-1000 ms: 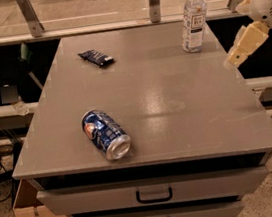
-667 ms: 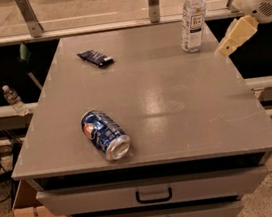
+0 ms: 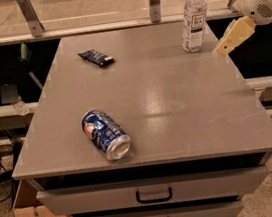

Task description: Move blue plastic bottle near rxbar blueberry

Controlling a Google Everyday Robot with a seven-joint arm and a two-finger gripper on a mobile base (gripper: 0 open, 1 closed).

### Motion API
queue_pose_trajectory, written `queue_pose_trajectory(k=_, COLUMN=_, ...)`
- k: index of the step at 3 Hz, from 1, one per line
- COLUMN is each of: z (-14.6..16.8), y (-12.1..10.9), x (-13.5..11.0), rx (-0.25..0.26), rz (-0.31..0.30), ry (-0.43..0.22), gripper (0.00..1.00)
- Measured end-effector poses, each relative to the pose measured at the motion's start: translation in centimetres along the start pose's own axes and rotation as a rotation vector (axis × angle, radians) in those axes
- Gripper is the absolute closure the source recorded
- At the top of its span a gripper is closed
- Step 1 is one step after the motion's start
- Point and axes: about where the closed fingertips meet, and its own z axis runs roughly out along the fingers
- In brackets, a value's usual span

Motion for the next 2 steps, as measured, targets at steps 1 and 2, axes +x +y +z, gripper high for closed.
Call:
queue_pose_trajectory(k=1, z=2.3, y=-2.4, x=0.0, rx=0.024, rz=0.080, ry=-0.051, gripper=0.00)
queue_pose_trajectory(k=2, z=5.5, y=-5.1, x=-0.2, rx=0.045, rz=0.151, ry=-0.116, gripper=0.00)
